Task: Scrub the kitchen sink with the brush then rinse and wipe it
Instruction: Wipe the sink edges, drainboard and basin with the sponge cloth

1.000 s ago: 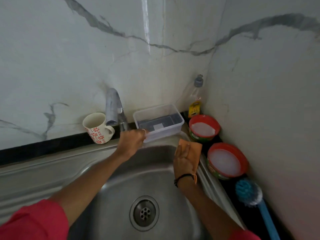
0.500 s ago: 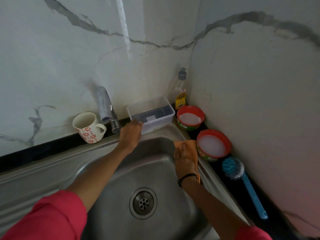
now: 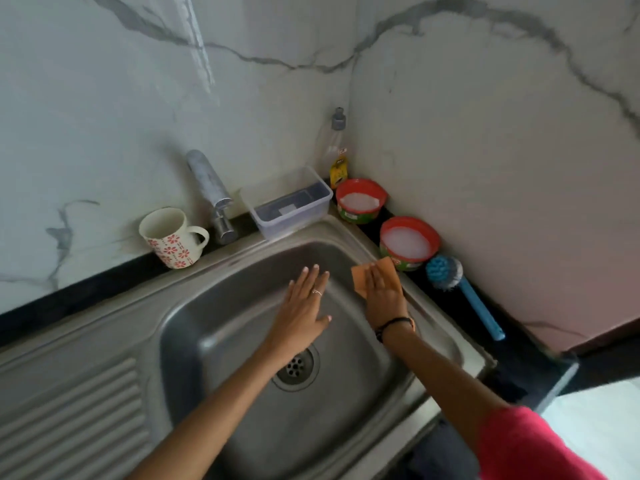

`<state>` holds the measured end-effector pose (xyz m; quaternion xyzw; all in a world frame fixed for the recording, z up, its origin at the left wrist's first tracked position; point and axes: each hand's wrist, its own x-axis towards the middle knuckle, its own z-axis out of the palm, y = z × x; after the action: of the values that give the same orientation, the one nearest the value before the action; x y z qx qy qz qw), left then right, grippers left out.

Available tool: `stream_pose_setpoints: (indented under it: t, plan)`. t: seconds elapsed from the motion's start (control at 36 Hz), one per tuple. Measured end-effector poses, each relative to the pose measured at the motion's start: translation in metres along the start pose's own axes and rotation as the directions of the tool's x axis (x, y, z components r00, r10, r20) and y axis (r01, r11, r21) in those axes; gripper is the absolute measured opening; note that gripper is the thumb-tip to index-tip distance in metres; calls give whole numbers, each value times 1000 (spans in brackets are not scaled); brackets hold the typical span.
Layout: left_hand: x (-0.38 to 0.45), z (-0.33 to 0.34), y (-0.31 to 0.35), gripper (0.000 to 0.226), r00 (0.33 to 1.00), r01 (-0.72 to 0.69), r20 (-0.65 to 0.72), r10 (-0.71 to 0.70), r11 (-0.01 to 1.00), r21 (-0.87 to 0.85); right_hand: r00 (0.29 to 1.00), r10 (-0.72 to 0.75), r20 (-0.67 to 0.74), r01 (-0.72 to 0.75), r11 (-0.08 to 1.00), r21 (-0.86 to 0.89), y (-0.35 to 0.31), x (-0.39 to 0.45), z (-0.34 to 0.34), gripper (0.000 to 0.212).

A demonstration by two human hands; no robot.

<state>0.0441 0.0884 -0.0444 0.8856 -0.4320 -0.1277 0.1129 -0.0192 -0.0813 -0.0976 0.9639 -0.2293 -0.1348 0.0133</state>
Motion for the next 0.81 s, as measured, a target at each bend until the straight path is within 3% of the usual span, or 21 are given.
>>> stream_pose_setpoints:
  t: [0.19,0.28,0.47,0.56,0.61,0.81]
  plan:
    - [-45,21,33,85,966,-87,237,105,993,-86,986,164,9,-164,983,87,7,-41,-17,60]
    - [-64,27,51,90,943,-89,312,113,992,-91,985,170,-13,-169,983,70,14,-53,-17,60]
    - [-98,29,93,94,868,-14,491,74,992,-125,990,130,63,-113,969,-218,19,-84,-23,52]
    - [-106,31,107,96,852,1,522,44,996,-86,990,88,109,-35,908,-418,19,-93,-22,49]
    - [-111,31,115,97,845,28,534,22,996,-86,980,104,169,-15,886,-463,19,-96,-18,50]
    - [-131,28,135,92,895,150,440,-78,980,-132,930,171,326,-55,941,-335,24,-121,-25,54]
